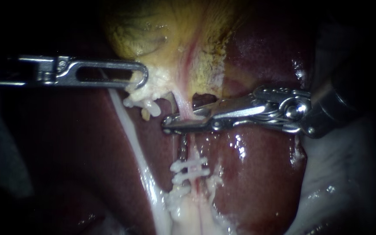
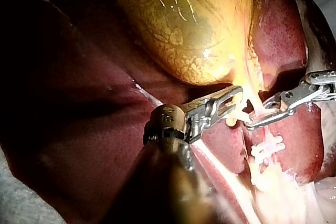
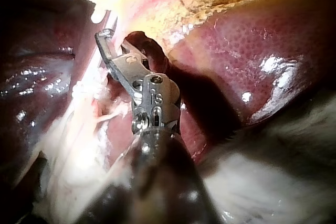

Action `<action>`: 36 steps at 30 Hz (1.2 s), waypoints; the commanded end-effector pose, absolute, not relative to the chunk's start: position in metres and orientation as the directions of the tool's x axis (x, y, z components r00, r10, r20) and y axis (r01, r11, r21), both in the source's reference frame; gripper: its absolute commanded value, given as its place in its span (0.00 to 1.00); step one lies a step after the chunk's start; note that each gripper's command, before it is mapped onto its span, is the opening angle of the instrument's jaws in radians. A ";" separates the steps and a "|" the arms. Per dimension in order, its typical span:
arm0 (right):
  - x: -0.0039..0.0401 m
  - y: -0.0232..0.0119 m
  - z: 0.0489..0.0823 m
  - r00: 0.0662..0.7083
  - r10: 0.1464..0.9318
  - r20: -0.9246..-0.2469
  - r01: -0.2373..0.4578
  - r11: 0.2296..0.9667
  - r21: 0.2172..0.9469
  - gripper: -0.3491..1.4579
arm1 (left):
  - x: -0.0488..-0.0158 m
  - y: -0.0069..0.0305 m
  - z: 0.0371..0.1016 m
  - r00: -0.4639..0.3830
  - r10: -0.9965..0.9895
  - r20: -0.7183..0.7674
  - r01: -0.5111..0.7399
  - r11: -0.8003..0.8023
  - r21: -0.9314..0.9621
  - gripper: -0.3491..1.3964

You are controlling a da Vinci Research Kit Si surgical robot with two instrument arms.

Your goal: Going back third clip right tube

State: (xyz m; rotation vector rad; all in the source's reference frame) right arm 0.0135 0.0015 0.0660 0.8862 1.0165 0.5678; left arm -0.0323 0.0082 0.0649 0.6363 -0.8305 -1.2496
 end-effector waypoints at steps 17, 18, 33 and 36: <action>0.0146 -0.0007 0.0669 0.381 0.769 -0.514 -0.022 0.563 0.826 0.44 | -0.0323 0.0082 0.0649 0.103 -0.976 0.192 0.554 0.216 0.804 0.00; 0.0149 -0.0010 0.0672 0.373 0.760 -0.532 -0.031 0.583 0.812 0.45 | -0.0323 0.0082 0.0649 0.103 -0.976 0.192 0.554 0.216 0.804 0.00; 0.0135 -0.0012 0.0675 0.371 0.613 -0.697 0.014 0.747 0.665 0.47 | -0.0321 0.0082 0.0649 0.104 -0.976 0.192 0.553 0.217 0.804 0.00; 0.0129 -0.0012 0.0674 0.372 0.595 -0.712 0.025 0.761 0.649 0.47 | -0.0320 0.0082 0.0649 0.104 -0.976 0.192 0.553 0.217 0.804 0.00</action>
